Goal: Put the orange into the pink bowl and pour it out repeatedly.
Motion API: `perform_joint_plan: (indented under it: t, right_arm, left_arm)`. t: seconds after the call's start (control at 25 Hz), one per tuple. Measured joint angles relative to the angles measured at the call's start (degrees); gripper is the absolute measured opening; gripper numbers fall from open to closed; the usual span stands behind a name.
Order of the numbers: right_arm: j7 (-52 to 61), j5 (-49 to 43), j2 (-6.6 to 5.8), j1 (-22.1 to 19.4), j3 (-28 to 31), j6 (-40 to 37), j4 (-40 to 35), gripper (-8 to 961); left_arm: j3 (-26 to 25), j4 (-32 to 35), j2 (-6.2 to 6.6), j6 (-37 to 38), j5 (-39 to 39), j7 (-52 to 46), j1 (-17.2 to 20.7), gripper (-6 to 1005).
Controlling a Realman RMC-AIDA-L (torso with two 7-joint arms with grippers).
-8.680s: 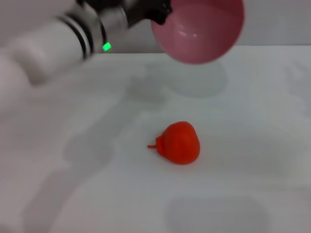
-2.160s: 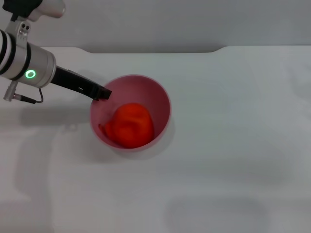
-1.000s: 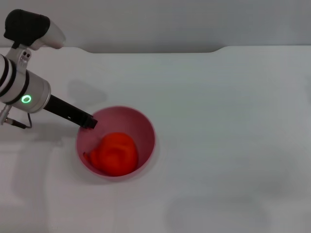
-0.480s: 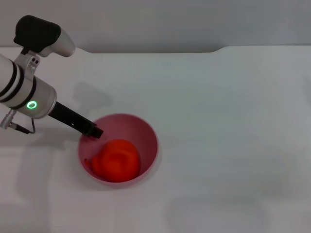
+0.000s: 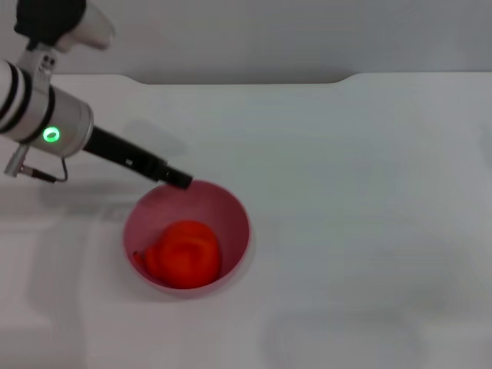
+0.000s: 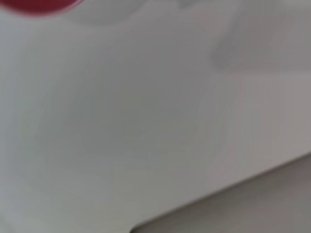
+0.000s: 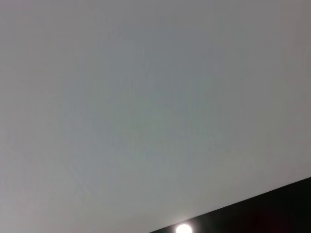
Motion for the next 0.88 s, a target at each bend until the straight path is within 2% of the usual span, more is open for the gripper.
perform_joint_plan:
  t: [0.12, 0.24, 0.36, 0.44, 0.56, 0.64, 0.76, 0.8, 0.84, 0.88]
  right_arm:
    - [0.05, 0.13, 0.0, 0.01, 0.0, -0.86, 0.39, 462]
    - [0.07, 0.31, 0.0, 0.09, 0.0, -1.52, 0.73, 462]
    - [0.09, 0.28, 0.0, 0.26, 0.0, -1.93, 1.14, 462]
    - [0.1, 0.13, 0.0, 0.47, -0.01, -1.98, 1.44, 462]
    - [0.14, 0.21, 0.0, 1.04, 0.0, -1.99, 2.33, 462]
    - [0.18, 0.29, 0.01, 1.34, 0.0, -1.85, 2.72, 462]
    - [0.25, 0.35, 0.05, 1.82, 0.0, -1.48, 3.76, 462]
    - [0.33, 0.37, 0.05, 2.05, 0.07, -1.44, 4.32, 462]
    - [0.43, 0.41, 0.05, 2.29, 0.2, -1.42, 4.99, 462]
    - [0.52, 0.42, 0.03, 2.62, 0.46, -1.41, 5.9, 462]
  left_arm:
    - [-3.24, 2.81, -0.03, 3.24, -4.9, 2.0, -0.24, 534]
    - [-7.15, 5.95, -0.05, 4.01, -10.3, 4.46, 0.42, 740]
    - [-11.02, 6.66, -0.23, 1.9, -17.17, 8.42, 1.75, 737]
    - [-12.8, 5.93, -0.3, -1.22, -25.22, 13.65, 3.74, 735]
    - [-12.71, 3.49, -0.47, -6.64, -39.89, 25.01, 7.91, 733]
    - [-12.5, 0.37, -0.6, -8.51, -50.2, 33.88, 10.16, 731]
    - [-12.34, -7.98, -0.66, -8.37, -68.02, 49.49, 12.93, 730]
    - [-12.34, -7.98, -0.66, -8.37, -68.02, 49.49, 12.93, 729]
    - [-12.33, -15.2, -0.68, -6.35, -78.41, 61.27, 14.14, 729]
    - [-12.33, -16.28, -0.67, -6.01, -79.44, 62.68, 14.3, 729]
